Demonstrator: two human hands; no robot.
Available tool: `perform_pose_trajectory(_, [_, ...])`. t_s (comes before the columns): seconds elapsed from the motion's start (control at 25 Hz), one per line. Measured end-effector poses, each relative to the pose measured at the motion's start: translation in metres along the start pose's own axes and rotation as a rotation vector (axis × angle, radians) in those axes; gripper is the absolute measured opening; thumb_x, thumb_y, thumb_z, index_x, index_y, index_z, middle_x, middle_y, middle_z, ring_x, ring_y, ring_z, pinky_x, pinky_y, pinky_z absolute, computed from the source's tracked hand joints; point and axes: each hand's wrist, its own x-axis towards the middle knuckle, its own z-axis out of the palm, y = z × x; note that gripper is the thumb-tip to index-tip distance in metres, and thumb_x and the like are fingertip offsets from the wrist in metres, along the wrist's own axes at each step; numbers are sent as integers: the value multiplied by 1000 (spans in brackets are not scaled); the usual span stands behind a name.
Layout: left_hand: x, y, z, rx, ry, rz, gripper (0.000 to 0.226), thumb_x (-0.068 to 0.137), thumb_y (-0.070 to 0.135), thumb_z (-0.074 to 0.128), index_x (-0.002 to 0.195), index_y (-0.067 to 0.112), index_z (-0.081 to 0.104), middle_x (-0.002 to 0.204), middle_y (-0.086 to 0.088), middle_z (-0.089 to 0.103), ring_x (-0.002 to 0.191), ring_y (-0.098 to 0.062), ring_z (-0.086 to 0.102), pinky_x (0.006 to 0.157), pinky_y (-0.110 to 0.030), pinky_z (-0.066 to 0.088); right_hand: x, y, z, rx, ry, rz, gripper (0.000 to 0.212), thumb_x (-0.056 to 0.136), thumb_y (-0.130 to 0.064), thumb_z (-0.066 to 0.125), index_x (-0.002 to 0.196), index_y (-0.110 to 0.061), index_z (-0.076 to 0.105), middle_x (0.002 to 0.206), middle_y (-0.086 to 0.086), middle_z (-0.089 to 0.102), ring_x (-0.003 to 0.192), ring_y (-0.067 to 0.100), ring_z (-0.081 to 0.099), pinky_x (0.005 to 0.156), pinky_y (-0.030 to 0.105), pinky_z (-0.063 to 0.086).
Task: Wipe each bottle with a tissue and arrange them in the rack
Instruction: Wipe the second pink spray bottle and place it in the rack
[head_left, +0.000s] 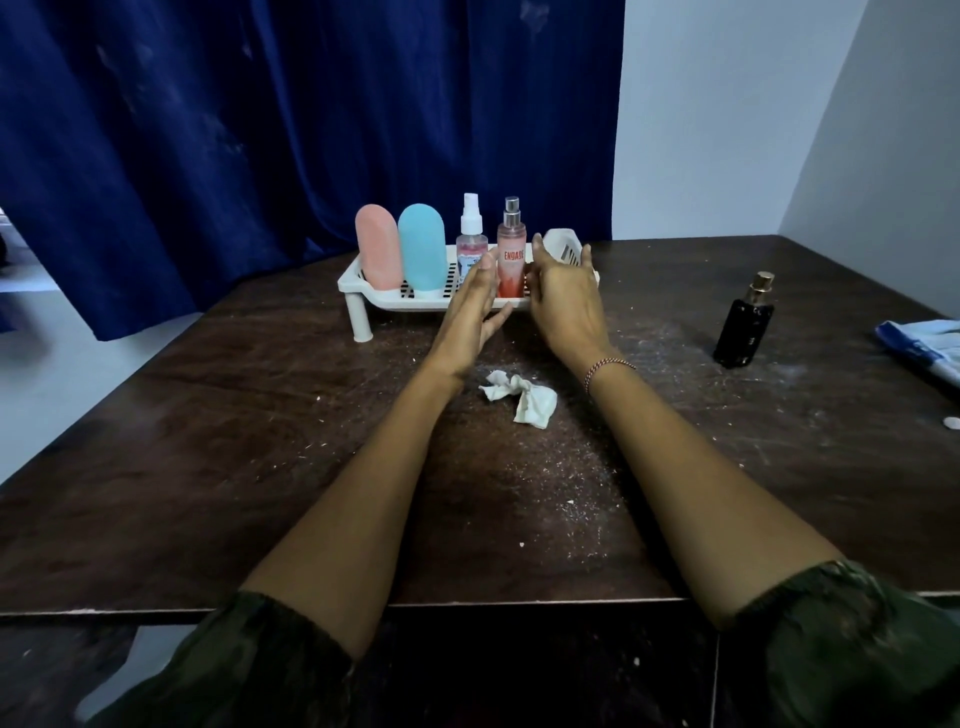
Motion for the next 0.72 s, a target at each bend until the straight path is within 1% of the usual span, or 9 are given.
perform_pose_trajectory(0.08, [-1, 1, 1, -19, 3, 7, 45, 102, 32, 21, 143, 15, 28, 143, -3, 39, 119, -2, 40, 107, -32, 36, -1, -1, -1, -8, -7, -7, 53, 90, -2, 43, 142, -2, 30, 90, 21, 68, 96, 33, 61, 115, 38, 5])
perform_pose_trajectory(0.16, [-1, 3, 1, -37, 13, 7, 45, 102, 31, 21, 143, 14, 27, 142, -5, 40, 118, -2, 41, 105, -32, 37, -2, -2, -1, -23, -2, -10, 54, 89, -2, 44, 142, -3, 31, 94, 20, 68, 99, 32, 61, 115, 39, 6])
perform_pose_trajectory(0.24, [-1, 3, 1, -37, 19, 8, 46, 102, 32, 21, 145, 13, 26, 148, -9, 35, 123, -4, 39, 104, -31, 37, -3, -2, -2, -41, -6, -16, 54, 89, -4, 45, 142, -4, 31, 94, 20, 68, 99, 31, 61, 115, 39, 7])
perform_pose_trajectory(0.28, [0, 2, 1, -30, 22, 5, 47, 102, 33, 20, 145, 13, 25, 149, -10, 33, 128, -7, 37, 105, -30, 36, -3, -3, -3, -50, -11, -17, 54, 90, -5, 46, 142, -4, 31, 94, 19, 68, 99, 31, 60, 115, 39, 6])
perform_pose_trajectory(0.36, [2, 1, -1, -23, 33, -3, 49, 102, 34, 21, 146, 13, 24, 151, -12, 31, 138, -16, 31, 107, -32, 33, -3, -3, -3, -65, -19, -15, 55, 90, -5, 46, 142, -5, 30, 93, 18, 68, 99, 30, 60, 115, 39, 6])
perform_pose_trajectory(0.4, [4, 0, -2, -30, 44, -7, 49, 102, 35, 21, 146, 13, 25, 150, -14, 31, 139, -19, 30, 108, -32, 33, -3, -3, -3, -70, -18, -13, 55, 90, -4, 46, 142, -5, 30, 92, 18, 68, 97, 30, 61, 115, 40, 6])
perform_pose_trajectory(0.56, [8, -3, -4, -42, 73, -18, 51, 101, 37, 23, 146, 11, 25, 149, -19, 32, 138, -22, 33, 108, -32, 34, -4, -3, -1, -70, 3, -7, 53, 90, -4, 45, 142, -5, 32, 90, 17, 69, 95, 29, 62, 115, 41, 7])
perform_pose_trajectory(0.72, [8, -1, -4, -14, 60, -11, 53, 100, 40, 26, 146, 13, 26, 148, -18, 35, 137, -20, 34, 111, -33, 33, -4, -2, 0, -43, 9, 8, 54, 90, -5, 45, 142, -5, 31, 96, 17, 68, 102, 29, 60, 115, 43, 5])
